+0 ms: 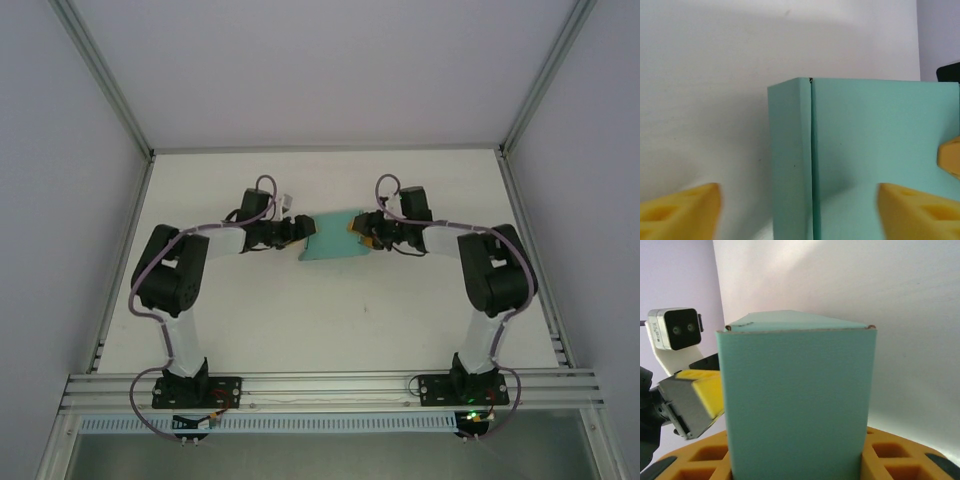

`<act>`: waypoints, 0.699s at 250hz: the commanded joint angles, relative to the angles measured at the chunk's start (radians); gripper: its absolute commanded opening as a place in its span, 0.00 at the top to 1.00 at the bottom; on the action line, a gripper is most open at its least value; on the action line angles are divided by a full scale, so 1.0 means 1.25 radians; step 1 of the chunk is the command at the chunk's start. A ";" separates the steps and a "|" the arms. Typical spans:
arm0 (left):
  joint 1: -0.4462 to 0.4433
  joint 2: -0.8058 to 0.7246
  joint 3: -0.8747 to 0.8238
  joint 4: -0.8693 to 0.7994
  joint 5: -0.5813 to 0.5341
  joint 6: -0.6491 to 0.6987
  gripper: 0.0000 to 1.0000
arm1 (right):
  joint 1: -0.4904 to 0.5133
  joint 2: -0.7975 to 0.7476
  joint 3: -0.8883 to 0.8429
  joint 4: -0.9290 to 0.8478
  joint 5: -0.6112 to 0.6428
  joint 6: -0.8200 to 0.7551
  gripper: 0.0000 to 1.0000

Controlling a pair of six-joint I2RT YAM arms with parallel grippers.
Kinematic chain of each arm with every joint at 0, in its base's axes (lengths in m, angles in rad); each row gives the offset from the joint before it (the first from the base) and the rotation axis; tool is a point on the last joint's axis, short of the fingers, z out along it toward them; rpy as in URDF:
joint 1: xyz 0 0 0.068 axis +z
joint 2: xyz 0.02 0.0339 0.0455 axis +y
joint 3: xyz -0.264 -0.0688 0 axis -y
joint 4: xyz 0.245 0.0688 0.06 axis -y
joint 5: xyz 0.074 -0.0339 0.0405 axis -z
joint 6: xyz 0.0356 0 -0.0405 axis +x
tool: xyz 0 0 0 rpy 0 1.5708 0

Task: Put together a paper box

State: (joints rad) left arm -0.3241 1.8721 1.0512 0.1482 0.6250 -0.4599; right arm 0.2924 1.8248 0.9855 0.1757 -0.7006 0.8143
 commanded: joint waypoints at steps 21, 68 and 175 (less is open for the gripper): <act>-0.038 -0.210 -0.009 -0.068 -0.140 0.224 0.00 | -0.002 -0.089 0.075 -0.300 0.056 -0.020 0.63; -0.251 -0.361 0.001 -0.170 -0.411 0.585 0.00 | -0.008 -0.113 0.196 -0.570 0.062 -0.066 0.63; -0.518 -0.325 0.084 -0.314 -0.698 0.864 0.00 | -0.078 -0.186 0.278 -0.842 -0.083 0.000 0.65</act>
State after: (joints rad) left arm -0.9291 1.4368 1.1324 -0.1940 -0.0917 0.4961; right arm 0.2214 1.6226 1.3071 -0.7444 -0.7067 0.7750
